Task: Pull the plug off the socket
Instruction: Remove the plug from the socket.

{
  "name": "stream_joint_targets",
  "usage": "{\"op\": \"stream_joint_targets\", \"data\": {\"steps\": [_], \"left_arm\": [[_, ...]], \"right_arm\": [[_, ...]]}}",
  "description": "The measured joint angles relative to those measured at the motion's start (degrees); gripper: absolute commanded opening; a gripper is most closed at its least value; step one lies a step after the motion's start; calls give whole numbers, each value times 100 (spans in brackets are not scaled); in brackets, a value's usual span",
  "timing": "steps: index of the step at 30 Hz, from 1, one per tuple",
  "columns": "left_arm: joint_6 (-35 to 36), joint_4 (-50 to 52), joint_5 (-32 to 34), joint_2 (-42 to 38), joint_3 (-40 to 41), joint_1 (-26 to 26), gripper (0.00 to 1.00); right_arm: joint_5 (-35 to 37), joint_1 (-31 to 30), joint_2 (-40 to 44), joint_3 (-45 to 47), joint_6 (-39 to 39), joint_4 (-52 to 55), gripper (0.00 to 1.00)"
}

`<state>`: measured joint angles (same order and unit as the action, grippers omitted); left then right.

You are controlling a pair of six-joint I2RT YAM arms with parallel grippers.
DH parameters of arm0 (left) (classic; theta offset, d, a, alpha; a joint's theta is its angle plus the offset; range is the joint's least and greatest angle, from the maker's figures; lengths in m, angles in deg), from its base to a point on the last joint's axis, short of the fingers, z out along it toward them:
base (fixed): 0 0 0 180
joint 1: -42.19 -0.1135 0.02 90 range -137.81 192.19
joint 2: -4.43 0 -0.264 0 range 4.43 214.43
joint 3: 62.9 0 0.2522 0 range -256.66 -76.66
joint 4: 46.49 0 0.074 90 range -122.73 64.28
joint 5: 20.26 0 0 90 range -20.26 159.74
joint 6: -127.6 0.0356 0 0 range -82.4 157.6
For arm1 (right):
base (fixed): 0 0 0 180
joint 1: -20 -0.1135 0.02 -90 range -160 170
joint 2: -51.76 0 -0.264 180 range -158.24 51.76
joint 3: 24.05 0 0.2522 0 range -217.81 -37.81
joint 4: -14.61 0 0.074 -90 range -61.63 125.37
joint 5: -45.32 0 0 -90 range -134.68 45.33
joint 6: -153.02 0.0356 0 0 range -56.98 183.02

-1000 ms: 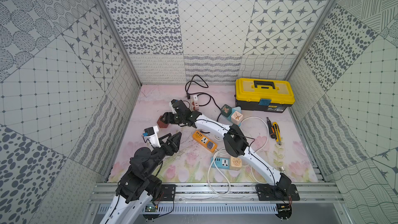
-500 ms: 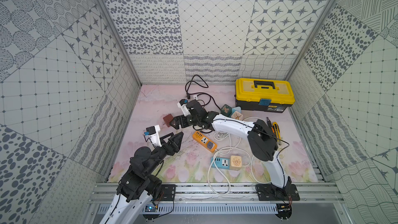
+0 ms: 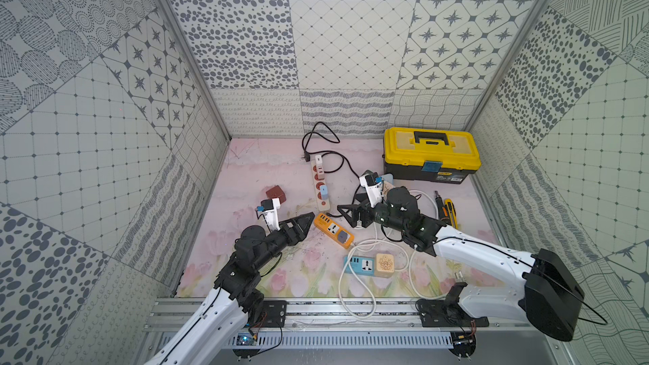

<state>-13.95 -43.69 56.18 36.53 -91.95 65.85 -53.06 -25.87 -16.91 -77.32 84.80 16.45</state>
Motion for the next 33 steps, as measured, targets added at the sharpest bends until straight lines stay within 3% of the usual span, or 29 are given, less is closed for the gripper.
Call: {"op": "stream_joint_targets", "data": {"steps": [5,12,21,25,29,33], "left_arm": [[-330,-433,-131,914,13,136,82],[-492,-566,-142,1777,-46,227,81],[-354,-76,-57,2352,-514,254,78],[-289,337,190,2601,-831,254,67],[-402,715,442,2800,-942,256,67],[-627,968,570,2955,-992,258,66]], "right_arm": [[186,103,551,428,-188,9,99],[286,129,522,772,-402,13,98],[-92,-168,-546,155,-1163,284,95],[267,-758,-1147,-417,-1735,686,96],[686,-1187,-1425,-708,-2013,1178,95],[1036,-1224,-1541,-905,-1956,1635,92]]}}
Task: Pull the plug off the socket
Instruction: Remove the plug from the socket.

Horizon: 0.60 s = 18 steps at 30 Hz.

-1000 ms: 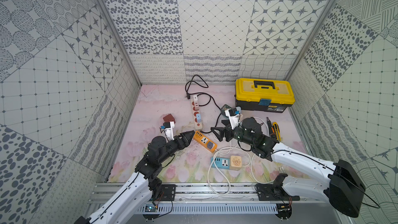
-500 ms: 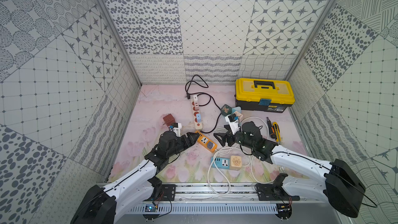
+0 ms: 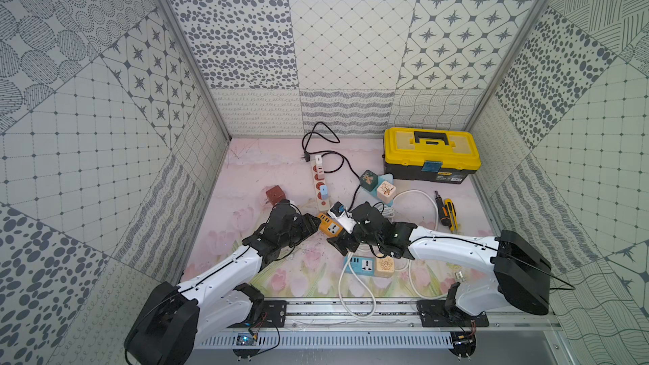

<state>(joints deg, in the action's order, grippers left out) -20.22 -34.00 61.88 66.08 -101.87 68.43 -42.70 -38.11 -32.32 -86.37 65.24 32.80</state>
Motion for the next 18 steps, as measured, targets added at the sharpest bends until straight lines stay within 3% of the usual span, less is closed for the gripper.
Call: {"op": "stream_joint_targets", "data": {"steps": [9,12,18], "left_arm": [[-476,85,61,811,-258,63,61],[-566,87,66,1110,-387,109,53],[-748,223,164,1574,-640,175,48]], "right_arm": [[334,15,-166,-249,341,656,80],[354,-11,-295,-348,396,767,76],[411,-68,-608,-560,492,935,71]]}}
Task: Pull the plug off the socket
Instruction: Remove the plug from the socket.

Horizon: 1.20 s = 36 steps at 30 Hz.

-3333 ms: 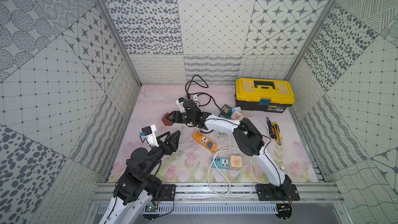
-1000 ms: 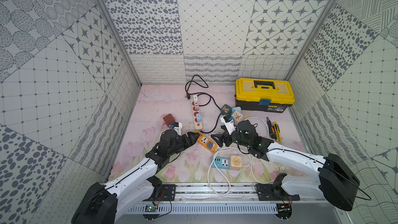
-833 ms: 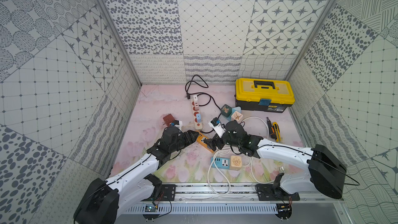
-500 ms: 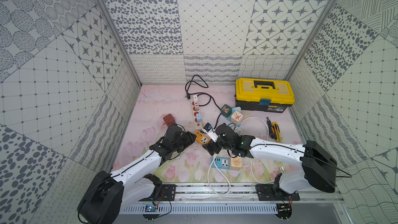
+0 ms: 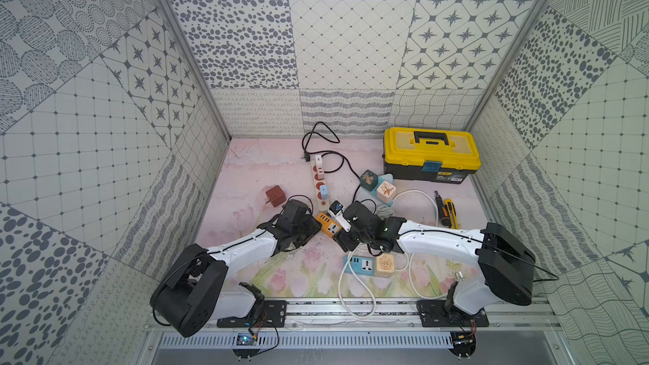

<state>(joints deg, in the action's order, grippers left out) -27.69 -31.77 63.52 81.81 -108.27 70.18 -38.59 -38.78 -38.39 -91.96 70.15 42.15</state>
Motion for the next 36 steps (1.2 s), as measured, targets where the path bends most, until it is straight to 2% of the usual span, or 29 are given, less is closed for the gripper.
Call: {"op": "stream_joint_targets", "data": {"steps": [13,21,34,36], "left_arm": [[-291,-446,35,560,-153,11,46],[-376,-546,59,538,-114,17,46],[-433,-584,120,525,-90,35,46],[-450,-612,87,527,-85,35,46]], "right_arm": [[146,-96,-234,-131,15,101,65],[361,-103,-350,-254,22,291,56],[365,-105,-514,-348,17,435,17],[363,-105,-514,-348,17,435,15]]}}
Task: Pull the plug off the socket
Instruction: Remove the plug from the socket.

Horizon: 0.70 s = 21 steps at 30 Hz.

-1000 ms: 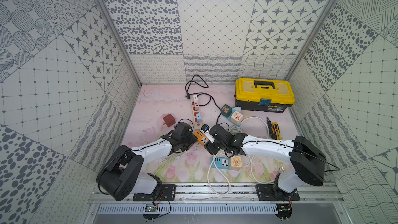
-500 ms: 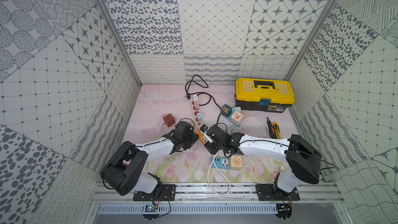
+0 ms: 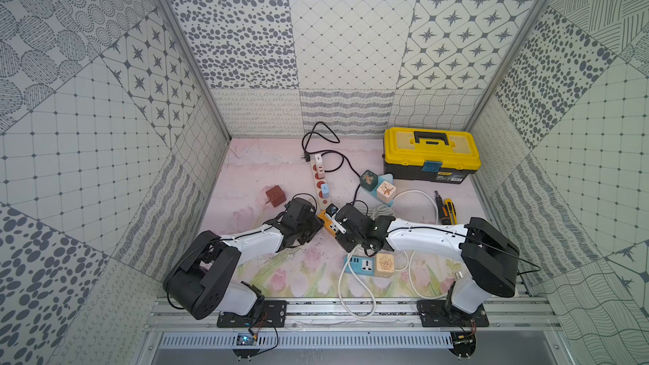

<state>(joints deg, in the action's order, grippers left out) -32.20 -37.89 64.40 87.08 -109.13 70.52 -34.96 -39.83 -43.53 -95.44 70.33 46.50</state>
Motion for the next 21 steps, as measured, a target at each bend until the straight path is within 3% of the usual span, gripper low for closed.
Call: {"op": "stream_joint_targets", "data": {"steps": [10,21], "left_arm": [[-24,-439,-212,131,92,2,46],[-142,-1095,-343,623,4,4,38]], "right_arm": [[-20,0,0,0,26,0,14],[20,114,24,-2,153,55,12]]}}
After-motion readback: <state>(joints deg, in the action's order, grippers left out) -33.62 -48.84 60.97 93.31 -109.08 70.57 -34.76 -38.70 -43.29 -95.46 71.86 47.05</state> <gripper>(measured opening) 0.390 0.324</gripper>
